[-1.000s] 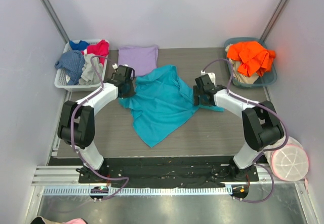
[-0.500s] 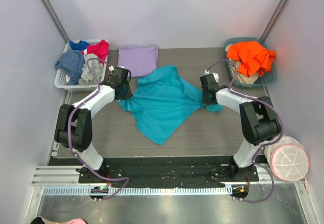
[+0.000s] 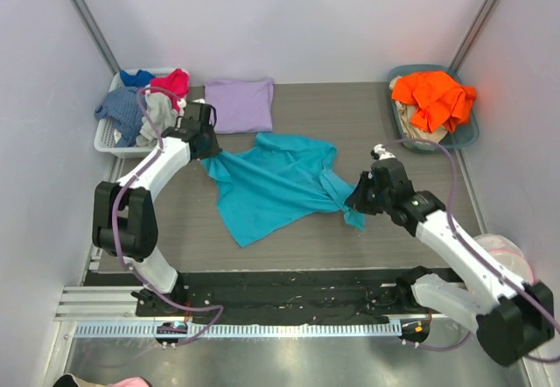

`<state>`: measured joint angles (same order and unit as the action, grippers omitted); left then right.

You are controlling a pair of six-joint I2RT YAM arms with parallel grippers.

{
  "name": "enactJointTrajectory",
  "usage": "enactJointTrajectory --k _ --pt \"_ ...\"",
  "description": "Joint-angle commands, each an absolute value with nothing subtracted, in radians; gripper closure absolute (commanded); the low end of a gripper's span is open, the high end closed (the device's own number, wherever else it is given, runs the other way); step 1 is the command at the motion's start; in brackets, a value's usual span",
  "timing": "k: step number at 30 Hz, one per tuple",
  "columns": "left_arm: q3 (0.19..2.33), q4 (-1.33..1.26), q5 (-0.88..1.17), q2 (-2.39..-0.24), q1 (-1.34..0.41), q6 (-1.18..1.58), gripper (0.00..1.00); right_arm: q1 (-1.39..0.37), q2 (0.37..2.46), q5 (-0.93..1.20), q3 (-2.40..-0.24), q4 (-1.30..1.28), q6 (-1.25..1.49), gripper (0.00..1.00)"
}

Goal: Fold and stack the t-shirts
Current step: Flatten the tshirt out

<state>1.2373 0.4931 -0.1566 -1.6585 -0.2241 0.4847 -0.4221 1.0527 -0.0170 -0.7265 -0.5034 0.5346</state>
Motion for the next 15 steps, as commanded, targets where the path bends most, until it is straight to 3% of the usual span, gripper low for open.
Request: enactJointTrajectory --k 1,4,7,8,11,15 --pt "1.34 0.502 -0.173 -1.701 -0.215 0.44 1.0 -0.433 0.835 0.133 -0.726 -0.632 0.679 0.99" --pt "1.394 0.502 -0.169 -1.758 -0.215 0.431 1.0 -0.434 0.749 0.031 -0.794 -0.748 0.678 0.91" --pt "1.453 0.499 -0.156 -1.819 -0.215 0.419 1.0 -0.433 0.75 -0.24 -0.86 -0.863 0.65 0.44" --pt "1.469 0.5 -0.153 -1.838 -0.216 0.413 1.0 -0.433 0.75 -0.261 -0.873 -0.879 0.658 0.22" --pt "1.532 0.534 -0.15 -1.879 -0.215 0.393 1.0 -0.433 0.739 -0.285 -0.897 -0.867 0.689 0.04" --pt "1.549 0.541 -0.158 -1.861 -0.215 0.377 1.0 -0.433 0.727 -0.296 -0.922 -0.845 0.709 0.01"
